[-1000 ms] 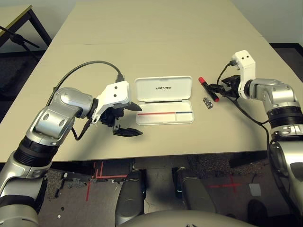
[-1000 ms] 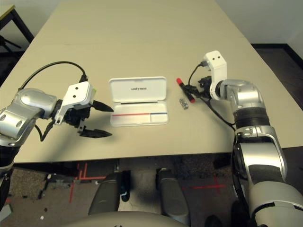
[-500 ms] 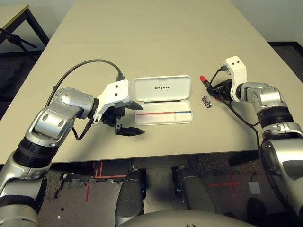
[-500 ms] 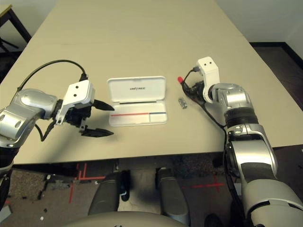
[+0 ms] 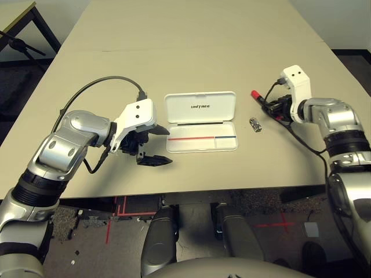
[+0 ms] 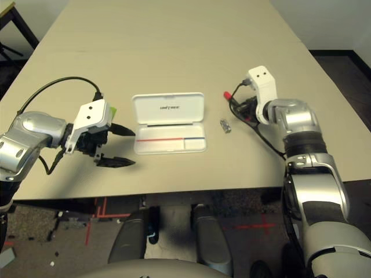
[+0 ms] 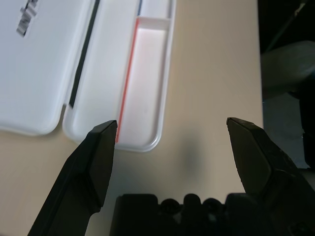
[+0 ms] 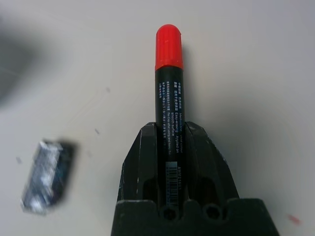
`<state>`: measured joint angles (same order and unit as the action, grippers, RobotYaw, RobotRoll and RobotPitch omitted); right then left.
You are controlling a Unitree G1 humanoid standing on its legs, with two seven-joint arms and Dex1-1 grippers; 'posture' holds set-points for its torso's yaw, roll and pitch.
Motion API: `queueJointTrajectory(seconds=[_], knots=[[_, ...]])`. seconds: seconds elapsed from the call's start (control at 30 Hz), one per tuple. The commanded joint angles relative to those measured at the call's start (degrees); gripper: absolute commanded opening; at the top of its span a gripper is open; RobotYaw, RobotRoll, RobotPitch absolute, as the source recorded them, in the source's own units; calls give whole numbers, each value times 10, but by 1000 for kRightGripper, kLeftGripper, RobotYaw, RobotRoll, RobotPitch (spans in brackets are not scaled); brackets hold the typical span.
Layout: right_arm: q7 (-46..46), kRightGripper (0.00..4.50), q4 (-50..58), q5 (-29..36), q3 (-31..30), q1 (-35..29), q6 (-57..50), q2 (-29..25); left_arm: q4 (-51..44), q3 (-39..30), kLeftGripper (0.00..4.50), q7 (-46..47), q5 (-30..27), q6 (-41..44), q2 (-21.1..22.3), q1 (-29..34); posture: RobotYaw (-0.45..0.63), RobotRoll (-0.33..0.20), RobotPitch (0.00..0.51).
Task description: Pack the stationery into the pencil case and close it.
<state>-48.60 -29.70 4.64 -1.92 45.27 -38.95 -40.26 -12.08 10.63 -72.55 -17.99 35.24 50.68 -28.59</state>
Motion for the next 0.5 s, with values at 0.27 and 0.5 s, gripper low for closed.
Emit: queueJointTrajectory(seconds=[0.27, 0.5], knots=[[-176, 532, 154, 71, 5, -82, 12, -108, 21, -21, 4500, 1, -1, -9, 18, -2, -4, 0, 184], [-287, 532, 208, 107, -8, -103, 53, -157, 17, -31, 4500, 5, -6, -5, 29, 2, -2, 0, 181]])
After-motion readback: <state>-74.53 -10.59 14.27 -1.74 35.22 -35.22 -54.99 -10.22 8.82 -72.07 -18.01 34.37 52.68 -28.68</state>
